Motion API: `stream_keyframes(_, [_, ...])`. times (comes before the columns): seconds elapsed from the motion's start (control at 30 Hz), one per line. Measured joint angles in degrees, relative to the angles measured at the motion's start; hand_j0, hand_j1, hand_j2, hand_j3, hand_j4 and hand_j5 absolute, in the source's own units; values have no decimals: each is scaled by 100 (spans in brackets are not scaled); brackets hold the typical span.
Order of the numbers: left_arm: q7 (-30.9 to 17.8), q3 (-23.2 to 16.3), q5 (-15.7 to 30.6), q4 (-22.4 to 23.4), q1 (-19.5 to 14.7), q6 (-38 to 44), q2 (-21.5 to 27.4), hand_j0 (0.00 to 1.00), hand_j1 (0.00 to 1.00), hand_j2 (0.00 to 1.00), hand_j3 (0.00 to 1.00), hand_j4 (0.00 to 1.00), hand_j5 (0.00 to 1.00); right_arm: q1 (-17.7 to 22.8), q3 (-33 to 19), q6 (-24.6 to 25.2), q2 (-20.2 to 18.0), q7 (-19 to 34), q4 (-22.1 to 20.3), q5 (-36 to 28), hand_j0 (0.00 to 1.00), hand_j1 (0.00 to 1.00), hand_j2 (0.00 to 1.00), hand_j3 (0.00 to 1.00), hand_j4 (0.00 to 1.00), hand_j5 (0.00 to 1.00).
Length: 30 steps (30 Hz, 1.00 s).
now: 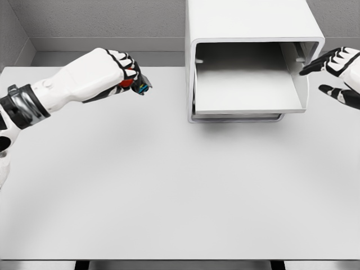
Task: Slide open multi-storey tabletop storage cabinets and put open load switch and slide close multi-storey tabletop storage cabinets
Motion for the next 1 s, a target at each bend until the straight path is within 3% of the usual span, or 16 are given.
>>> stream_keyframes(0.3, [0, -35, 59, -46, -105, 0, -369, 36, 36, 36, 36, 36, 36, 220, -208, -1, -7, 14, 336, 5, 67, 67, 67, 67, 67, 67])
stream_keyframes(0.7, [0, -196, 133, -48, -343, 1, -954, 36, 36, 36, 36, 36, 36, 1011, -639, -1, -60, 25, 384, 55, 63, 63, 63, 63, 63, 63])
stream_keyframes(1.0, [-2, -479, -181, 17, -439, -1, -1545, 36, 36, 36, 36, 36, 36, 1301, -693, -1, -65, 17, 365, 181, 63, 63, 63, 63, 63, 63])
